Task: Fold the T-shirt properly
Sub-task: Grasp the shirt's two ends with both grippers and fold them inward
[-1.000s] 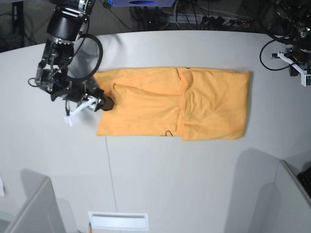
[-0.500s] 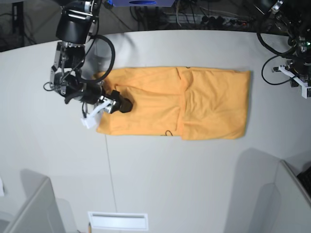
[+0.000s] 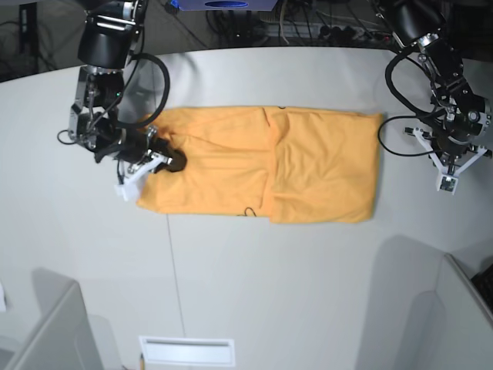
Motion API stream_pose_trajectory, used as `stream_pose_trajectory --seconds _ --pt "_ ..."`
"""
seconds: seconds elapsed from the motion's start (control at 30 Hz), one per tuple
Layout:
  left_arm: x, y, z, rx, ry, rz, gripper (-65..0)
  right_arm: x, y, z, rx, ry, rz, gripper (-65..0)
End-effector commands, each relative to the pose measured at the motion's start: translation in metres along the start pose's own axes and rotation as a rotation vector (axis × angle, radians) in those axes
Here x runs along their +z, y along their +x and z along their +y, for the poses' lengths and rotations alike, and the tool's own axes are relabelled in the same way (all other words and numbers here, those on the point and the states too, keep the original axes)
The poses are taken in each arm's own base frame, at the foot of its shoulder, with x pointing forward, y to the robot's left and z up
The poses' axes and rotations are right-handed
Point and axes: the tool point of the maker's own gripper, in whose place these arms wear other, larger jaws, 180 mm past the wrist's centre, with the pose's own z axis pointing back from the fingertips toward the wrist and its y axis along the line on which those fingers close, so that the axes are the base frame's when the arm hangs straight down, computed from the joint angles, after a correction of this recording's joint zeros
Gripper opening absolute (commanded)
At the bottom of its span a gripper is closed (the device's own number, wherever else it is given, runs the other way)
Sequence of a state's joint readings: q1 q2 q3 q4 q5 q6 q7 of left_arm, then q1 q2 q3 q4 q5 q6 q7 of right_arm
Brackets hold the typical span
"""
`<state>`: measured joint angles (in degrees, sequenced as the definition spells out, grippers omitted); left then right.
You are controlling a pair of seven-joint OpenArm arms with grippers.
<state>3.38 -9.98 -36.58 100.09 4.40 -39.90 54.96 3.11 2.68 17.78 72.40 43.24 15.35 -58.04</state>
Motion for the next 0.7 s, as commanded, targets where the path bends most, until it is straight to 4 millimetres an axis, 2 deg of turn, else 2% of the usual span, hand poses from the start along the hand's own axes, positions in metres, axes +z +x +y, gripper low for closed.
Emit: stream_pose_trajectory --seconds 0.0,0.1,0.2,0.3,0.43,0.53,0.67 --pt "-0.001 0.016 0.002 -0.024 0.002 -0.061 -65.0 0.007 0.003 -0.018 -0.003 -0.099 0.005 -65.0" --pt "-0.021 0.017 -0.022 -0.055 -0.049 -0.077 -65.0 0.015 0.011 -0.014 -0.015 -0.118 -0.032 -65.0" --pt "-0.036 0.019 -0.046 -0.069 -0.11 -0.079 -65.0 0.018 0.017 0.001 0.042 -0.107 -0.043 -65.0" --pt "-0.043 0.03 -0.054 -0.072 -0.134 -0.088 -65.0 0.014 0.017 0.02 0.12 -0.093 -0.034 -65.0" --pt "-0.052 0.039 -0.06 -0.061 -0.156 -0.092 -65.0 0.009 0.016 0.042 0.122 -0.103 -0.031 -65.0" --pt "-0.057 0.039 -0.082 -0.111 -0.205 -0.08 -65.0 0.006 0.014 0.07 0.172 -0.079 -0.051 -65.0" --pt "-0.057 0.041 -0.095 -0.156 -0.229 -0.077 -65.0 0.006 0.017 0.094 0.175 -0.077 -0.077 -65.0"
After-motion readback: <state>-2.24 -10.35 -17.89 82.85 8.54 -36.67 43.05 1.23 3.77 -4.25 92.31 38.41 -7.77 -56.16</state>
